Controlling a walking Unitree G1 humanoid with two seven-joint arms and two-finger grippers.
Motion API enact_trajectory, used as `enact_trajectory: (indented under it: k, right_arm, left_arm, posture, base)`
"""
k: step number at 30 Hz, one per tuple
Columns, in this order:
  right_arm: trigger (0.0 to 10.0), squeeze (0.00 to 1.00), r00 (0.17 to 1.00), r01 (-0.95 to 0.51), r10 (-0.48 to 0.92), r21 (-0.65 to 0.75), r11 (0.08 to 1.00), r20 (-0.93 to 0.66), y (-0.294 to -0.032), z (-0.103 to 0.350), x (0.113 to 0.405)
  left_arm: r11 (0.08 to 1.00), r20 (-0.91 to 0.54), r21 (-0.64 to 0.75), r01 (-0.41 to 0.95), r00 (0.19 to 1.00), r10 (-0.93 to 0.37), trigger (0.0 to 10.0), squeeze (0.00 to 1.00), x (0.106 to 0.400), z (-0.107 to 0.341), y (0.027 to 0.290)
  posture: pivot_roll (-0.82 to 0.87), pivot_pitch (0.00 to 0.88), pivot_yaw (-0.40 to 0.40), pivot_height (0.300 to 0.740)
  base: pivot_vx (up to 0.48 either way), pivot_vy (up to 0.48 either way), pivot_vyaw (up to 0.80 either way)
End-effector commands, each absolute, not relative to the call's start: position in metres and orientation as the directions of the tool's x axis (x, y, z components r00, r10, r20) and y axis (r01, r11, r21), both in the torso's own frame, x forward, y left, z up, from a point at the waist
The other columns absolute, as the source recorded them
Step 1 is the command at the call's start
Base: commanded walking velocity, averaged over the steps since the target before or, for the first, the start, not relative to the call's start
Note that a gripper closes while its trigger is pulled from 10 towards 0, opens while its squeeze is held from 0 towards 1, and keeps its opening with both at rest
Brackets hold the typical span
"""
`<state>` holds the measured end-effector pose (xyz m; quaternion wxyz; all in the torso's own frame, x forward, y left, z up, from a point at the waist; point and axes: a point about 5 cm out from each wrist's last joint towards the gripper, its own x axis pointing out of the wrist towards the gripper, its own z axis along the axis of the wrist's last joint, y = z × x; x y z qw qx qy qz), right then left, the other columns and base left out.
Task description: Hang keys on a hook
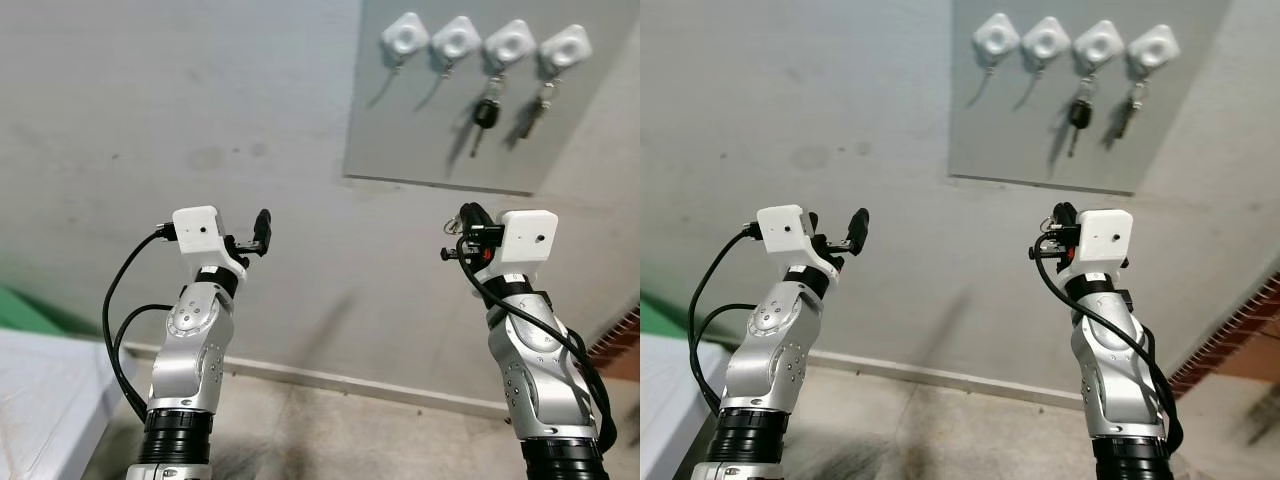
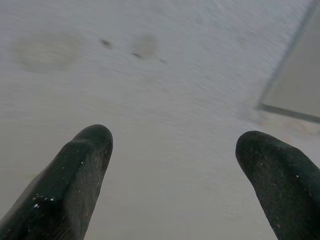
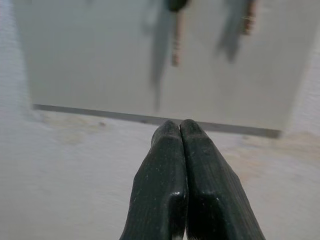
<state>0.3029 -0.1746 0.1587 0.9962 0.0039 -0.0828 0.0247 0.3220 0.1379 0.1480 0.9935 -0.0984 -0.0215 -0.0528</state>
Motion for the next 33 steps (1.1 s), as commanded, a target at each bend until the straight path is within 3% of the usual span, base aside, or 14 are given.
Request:
enact_trajectory:
  k: [1, 5, 15, 33]
  right_arm:
    - [10.0, 0.00, 0.984, -0.048, 0.044, 0.014, 0.999, 0.170, -0.175, 0.162, 0.305]
    - [10.0, 0.00, 0.983, -0.048, 0.047, 0.002, 0.999, 0.177, -0.175, 0.163, 0.305]
    - [10.0, 0.00, 0.984, -0.051, 0.050, 0.005, 0.999, 0.168, -0.174, 0.163, 0.306]
    - [10.0, 0.00, 0.988, -0.023, 0.020, 0.018, 1.000, 0.156, -0.179, 0.162, 0.305]
  left_arm:
    - [0.977, 0.060, -0.184, 0.111, 0.993, -0.102, 10.0, 0.00, 0.323, 0.152, 0.137]
    - [0.977, 0.062, -0.181, 0.112, 0.993, -0.102, 10.0, 0.00, 0.322, 0.153, 0.137]
    - [0.974, 0.087, -0.143, 0.175, 0.983, -0.164, 10.0, 0.00, 0.324, 0.161, 0.130]
    - [0.974, 0.080, -0.127, 0.186, 0.981, -0.177, 10.0, 0.00, 0.329, 0.163, 0.128]
  posture:
    - [-0.02, 0.011, -0.007, 0.740]
    - [-0.02, 0.015, -0.008, 0.740]
    - [-0.02, 0.024, -0.004, 0.740]
    - [-0.04, 0.030, 0.011, 0.740]
  base:
    - [0.000, 0.000, -0.74]
    - [0.000, 0.000, -0.74]
    - [0.000, 0.000, -0.05]
    - [0.000, 0.000, -0.68]
